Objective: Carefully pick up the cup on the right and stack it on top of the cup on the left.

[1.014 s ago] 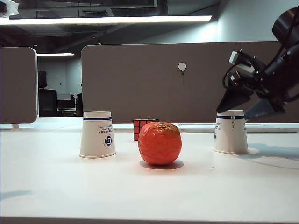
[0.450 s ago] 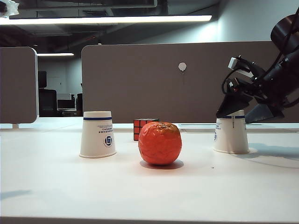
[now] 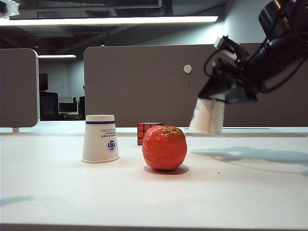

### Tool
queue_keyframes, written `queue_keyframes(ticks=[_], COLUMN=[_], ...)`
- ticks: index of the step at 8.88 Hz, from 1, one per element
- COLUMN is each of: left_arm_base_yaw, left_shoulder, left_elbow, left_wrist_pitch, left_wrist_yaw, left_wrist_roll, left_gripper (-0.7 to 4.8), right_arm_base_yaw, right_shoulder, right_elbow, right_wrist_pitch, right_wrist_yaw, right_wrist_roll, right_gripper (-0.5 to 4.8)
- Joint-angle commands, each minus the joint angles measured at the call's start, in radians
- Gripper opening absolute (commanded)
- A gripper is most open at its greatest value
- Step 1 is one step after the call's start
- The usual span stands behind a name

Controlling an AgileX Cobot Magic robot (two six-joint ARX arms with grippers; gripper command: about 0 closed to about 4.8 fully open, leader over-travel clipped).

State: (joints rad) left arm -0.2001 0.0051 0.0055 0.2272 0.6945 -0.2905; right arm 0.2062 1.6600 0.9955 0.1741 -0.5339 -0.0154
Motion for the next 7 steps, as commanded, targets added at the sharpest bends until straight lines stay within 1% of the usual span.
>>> queue_keyframes(ticks=[1, 2, 3, 4, 5, 6, 7], left_arm_base_yaw=[0.0, 0.0, -0.001, 0.0, 0.0, 0.0, 0.0], left_shoulder=[0.0, 0.0, 0.0, 0.0, 0.0, 0.0, 0.0], left_elbow=[0.002, 0.002, 0.002, 0.002, 0.002, 0.002, 0.002], left_wrist_pitch=[0.013, 0.013, 0.014, 0.014, 0.014, 0.014, 0.014], left_wrist_yaw=[-0.002, -0.002, -0.002, -0.002, -0.002, -0.002, -0.002], left_wrist_roll=[-0.005, -0.005, -0.005, -0.005, -0.005, -0.005, -0.005], left_gripper=[-0.03, -0.03, -0.03, -0.03, -0.03, -0.03, -0.03], right_arm_base_yaw=[0.194, 0.224, 0.378, 0.393, 0.443, 0.462, 0.465], right_shoulder=[-0.004, -0.004, 0.025, 0.057, 0.13, 0.159, 0.204], right_elbow=[0.157, 0.181, 0.198, 0.209, 0.27, 0.304, 0.347], right_wrist_pitch=[0.042, 0.048, 0.116, 0.115, 0.114, 0.106, 0.064], right_wrist_yaw=[-0.063, -0.059, 0.09, 0.088, 0.089, 0.098, 0.122], right_wrist_roll=[0.037, 0.037, -0.011, -0.011, -0.007, -0.008, -0.008], right_gripper=[3.01, 3.01, 2.82, 2.82, 2.82, 2.82, 2.82])
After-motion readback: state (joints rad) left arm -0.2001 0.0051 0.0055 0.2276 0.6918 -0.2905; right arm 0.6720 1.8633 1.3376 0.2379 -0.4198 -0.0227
